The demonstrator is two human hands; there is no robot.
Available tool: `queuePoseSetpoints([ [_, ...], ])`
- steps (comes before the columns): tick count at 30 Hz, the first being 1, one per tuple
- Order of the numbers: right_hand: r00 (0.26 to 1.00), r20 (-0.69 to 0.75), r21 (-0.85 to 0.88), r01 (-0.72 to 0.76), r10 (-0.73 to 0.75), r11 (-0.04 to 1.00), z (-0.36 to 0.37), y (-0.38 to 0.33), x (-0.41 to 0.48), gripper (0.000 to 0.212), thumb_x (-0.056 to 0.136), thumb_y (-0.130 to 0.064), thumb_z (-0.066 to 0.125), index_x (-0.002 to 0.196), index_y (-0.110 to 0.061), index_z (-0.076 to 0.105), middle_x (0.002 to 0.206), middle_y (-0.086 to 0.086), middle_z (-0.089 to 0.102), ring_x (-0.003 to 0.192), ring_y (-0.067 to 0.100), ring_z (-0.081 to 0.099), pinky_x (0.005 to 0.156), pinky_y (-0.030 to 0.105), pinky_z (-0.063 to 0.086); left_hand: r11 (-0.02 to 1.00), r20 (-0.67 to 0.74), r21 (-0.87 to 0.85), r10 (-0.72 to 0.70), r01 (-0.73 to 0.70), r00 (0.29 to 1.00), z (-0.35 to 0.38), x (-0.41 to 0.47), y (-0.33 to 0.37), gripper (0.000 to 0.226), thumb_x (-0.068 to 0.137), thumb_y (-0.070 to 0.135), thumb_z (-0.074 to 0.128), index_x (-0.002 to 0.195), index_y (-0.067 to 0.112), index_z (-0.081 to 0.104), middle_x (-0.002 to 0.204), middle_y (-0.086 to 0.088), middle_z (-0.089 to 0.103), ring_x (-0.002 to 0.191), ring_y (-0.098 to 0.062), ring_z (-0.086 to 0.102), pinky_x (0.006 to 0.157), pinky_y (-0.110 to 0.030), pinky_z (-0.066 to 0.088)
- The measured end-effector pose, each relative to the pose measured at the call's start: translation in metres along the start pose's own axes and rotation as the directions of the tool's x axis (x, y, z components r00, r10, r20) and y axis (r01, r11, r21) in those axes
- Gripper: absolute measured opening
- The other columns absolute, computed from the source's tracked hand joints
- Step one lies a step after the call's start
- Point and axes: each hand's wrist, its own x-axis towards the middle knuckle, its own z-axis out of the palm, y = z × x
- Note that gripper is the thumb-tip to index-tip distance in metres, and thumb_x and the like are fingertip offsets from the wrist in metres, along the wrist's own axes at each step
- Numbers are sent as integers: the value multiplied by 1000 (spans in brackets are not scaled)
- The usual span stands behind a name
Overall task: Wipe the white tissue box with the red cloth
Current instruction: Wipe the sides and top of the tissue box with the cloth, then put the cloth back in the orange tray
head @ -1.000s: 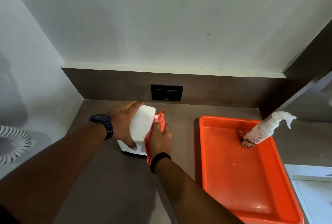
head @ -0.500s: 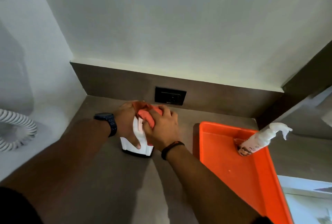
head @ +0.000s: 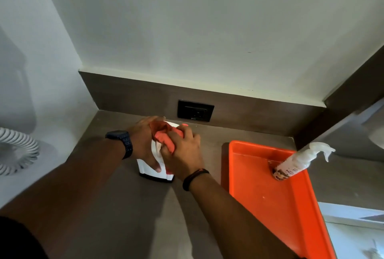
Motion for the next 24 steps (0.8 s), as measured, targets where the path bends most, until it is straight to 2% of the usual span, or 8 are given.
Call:
queuePoseSetpoints([
  [4, 988, -52, 70, -140, 144, 988, -13, 12, 2, 41, 84, -36, 51, 119, -22, 66, 126, 15, 57, 112, 36, 51, 95, 43, 44, 999, 4, 15, -47, 47, 999, -1, 1, 2, 129, 18, 69, 83, 133, 33, 36, 138, 4, 45, 124, -22, 45, 107, -41, 38],
  [8, 912, -191, 222, -320, 363, 921, -37, 46, -12, 26, 81, -23, 61, 103, -19, 74, 105, 17, 65, 102, 34, 58, 91, 39, 46, 986, 71, 91, -144, 137, 987, -10, -5, 15, 141, 28, 57, 90, 144, 22, 18, 151, -4, 30, 136, -26, 30, 111, -41, 30],
  [10, 856, -255, 280, -379, 449, 882, -51, 67, -29, 25, 81, -23, 63, 102, -16, 73, 103, 15, 64, 100, 32, 58, 92, 41, 46, 980, 82, 149, -145, 132, 986, -10, -5, 22, 149, 27, 71, 83, 146, 21, 8, 157, -5, 18, 143, -26, 17, 116, -42, 22],
  [12, 795, -319, 286, -438, 515, 853, -66, 87, -48, 35, 79, -32, 58, 106, -15, 72, 108, 15, 62, 100, 33, 58, 93, 45, 46, 985, -18, 167, -52, 54, 999, -4, -1, 36, 147, 33, 91, 61, 148, 20, 1, 160, -5, 7, 146, -23, 4, 120, -42, 10],
  [14, 762, -351, 228, -495, 545, 839, -76, 106, -66, 44, 77, -37, 55, 112, -14, 70, 113, 17, 60, 103, 37, 57, 96, 48, 44, 987, -139, 149, 81, -60, 987, 4, 7, 62, 134, 48, 93, 48, 148, 17, 2, 160, -5, 5, 146, -21, 2, 120, -38, 5],
  [17, 775, -318, 50, -561, 546, 826, -82, 132, -93, 50, 79, -41, 51, 117, -14, 67, 116, 22, 59, 111, 40, 54, 99, 49, 38, 973, -180, 126, 215, -194, 960, 26, 20, 114, 114, 67, 80, 51, 148, 16, 3, 160, -5, 6, 146, -20, 3, 120, -37, 8],
  [20, 812, -172, -167, -582, 558, 796, -78, 154, -115, 50, 82, -46, 46, 126, -27, 58, 130, 16, 52, 116, 38, 49, 97, 46, 37, 977, -126, 91, 205, -195, 971, 69, 31, 145, 100, 78, 67, 50, 148, 15, 3, 160, -9, 8, 146, -22, 6, 120, -36, 6],
  [24, 822, 33, -444, -497, 568, 746, -66, 168, -134, 62, 89, -58, 41, 145, -36, 26, 157, 8, 23, 136, 39, 29, 105, 52, 35, 983, -3, 119, 143, -141, 990, 126, 29, 164, 100, 77, 68, 43, 148, 14, -2, 160, -12, 5, 146, -26, 6, 120, -40, 9],
])
